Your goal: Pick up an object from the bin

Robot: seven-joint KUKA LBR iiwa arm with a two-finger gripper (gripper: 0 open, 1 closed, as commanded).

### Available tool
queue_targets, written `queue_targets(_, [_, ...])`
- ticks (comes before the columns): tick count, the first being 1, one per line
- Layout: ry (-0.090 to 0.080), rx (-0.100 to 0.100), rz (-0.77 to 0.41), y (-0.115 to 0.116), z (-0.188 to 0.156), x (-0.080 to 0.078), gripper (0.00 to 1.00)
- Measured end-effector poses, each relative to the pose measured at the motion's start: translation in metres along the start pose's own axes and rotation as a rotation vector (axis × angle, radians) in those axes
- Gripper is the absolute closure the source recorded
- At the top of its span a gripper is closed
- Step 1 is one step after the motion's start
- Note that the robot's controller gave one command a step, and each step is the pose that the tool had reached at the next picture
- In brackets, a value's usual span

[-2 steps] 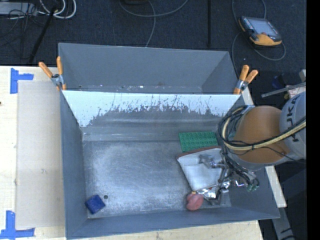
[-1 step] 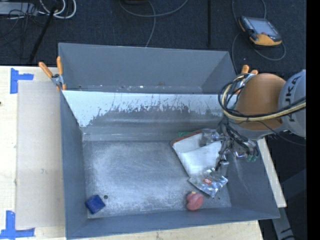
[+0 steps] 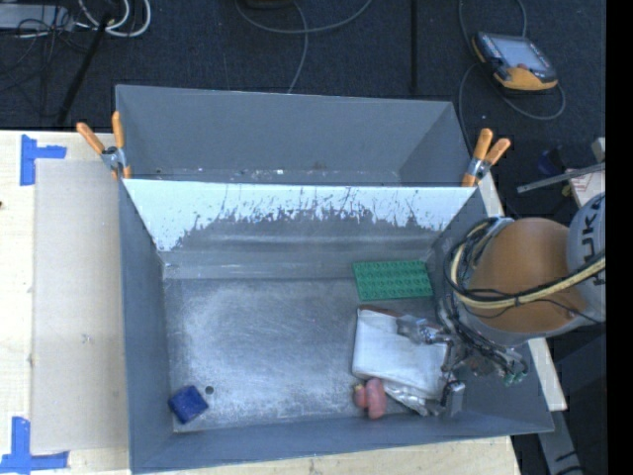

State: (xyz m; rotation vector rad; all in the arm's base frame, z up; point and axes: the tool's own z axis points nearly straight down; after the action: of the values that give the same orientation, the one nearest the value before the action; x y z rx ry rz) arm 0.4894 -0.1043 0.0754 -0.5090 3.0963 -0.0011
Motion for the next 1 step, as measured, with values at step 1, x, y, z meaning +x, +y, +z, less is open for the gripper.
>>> queue_targets(1, [0.003, -0.001, -0.012, -0.0312, 0.0059, -0.0474, 0.00])
